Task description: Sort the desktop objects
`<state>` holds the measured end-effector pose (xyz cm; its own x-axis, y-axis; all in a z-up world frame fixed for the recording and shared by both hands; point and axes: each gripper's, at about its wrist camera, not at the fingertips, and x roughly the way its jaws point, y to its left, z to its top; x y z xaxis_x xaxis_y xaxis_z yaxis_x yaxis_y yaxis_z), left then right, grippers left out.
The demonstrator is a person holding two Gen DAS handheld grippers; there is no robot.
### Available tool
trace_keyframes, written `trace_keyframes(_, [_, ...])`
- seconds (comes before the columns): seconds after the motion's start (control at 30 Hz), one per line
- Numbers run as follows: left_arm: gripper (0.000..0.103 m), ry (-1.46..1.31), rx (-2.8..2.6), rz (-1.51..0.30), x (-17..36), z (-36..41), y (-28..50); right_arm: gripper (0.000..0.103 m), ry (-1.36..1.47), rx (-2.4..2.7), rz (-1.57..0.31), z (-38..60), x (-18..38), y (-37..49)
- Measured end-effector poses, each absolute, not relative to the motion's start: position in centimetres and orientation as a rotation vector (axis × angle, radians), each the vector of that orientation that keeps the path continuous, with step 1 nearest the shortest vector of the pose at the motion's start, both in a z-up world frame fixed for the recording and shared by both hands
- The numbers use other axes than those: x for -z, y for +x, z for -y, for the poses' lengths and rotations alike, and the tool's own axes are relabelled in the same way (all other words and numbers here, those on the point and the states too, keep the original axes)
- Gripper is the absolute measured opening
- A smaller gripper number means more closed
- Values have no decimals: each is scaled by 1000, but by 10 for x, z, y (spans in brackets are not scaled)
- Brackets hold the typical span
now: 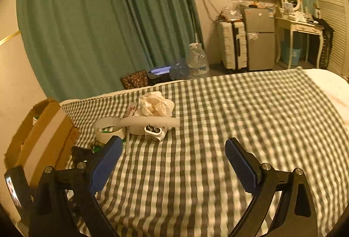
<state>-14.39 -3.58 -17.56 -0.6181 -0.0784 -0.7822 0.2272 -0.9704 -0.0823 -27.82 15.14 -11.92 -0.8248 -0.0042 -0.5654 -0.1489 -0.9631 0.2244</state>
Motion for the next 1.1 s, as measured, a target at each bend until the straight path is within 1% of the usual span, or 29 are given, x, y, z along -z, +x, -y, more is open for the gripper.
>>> trace_keyframes(0.07, [102,1282,2665,-250,183,35,-149,96,-921,-2917,-372,-151,128,-298])
trace_keyframes(0.1, [99,1280,2662,-238,186,35,-152,96,-930,-2920,-365,-151,132,-306])
trace_keyframes(0.2, [79,1276,2657,-162,193,31,-160,96,-971,-2914,-368,-157,147,-331])
trace_keyframes(0.27, [76,1249,2671,-136,194,28,-160,95,-1002,-2914,-394,-161,156,-344])
trace_keyframes(0.3, [73,1247,2675,-133,195,28,-160,95,-1012,-2909,-397,-163,159,-349])
trace_keyframes(0.33, [64,1243,2679,-139,194,29,-159,95,-1023,-2902,-400,-166,163,-357])
trace_keyframes(0.37, [57,1232,2692,-145,193,30,-158,96,-1029,-2900,-402,-167,167,-361])
trace_keyframes(0.4, [53,1226,2702,-137,192,29,-157,96,-1041,-2896,-407,-169,170,-366])
trace_keyframes(0.47, [53,1223,2713,-114,192,27,-157,95,-1066,-2895,-434,-171,177,-377])
trace_keyframes(0.5, [53,1220,2719,-122,192,28,-156,92,-1078,-2899,-451,-172,180,-380])
trace_keyframes(0.53, [53,1224,2724,-134,192,29,-156,87,-1100,-2903,-471,-173,183,-385])
trace_keyframes(0.57, [53,1225,2726,-145,192,30,-156,83,-1131,-2916,-503,-174,186,-387])
trace_keyframes(0.6, [53,1222,2729,-157,191,32,-155,74,-1144,-2928,-528,-175,188,-388])
trace_keyframes(0.63, [52,1221,2731,-161,191,33,-156,60,-1151,-2948,-563,-175,188,-387])
trace_keyframes(0.67, [52,1218,2734,-169,190,34,-155,52,-1149,-2972,-583,-174,185,-384])
trace_keyframes(0.77, [52,1205,2741,-203,187,41,-153,34,-1156,-2991,-492,-165,177,-370])
trace_keyframes(0.8, [52,1201,2743,-220,186,45,-152,16,-1173,-2998,-468,-162,176,-365])
trace_keyframes(0.9, [52,1193,2742,-255,182,53,-147,7,-1190,-3009,-448,-157,171,-349])
trace_keyframes(0.97, [52,1183,2738,-282,178,58,-142,7,-1160,-3018,-456,-156,162,-337])
trace_keyframes(1.1, [52,1148,2755,-256,168,54,-140,7,-1126,-3055,-479,-151,149,-319])
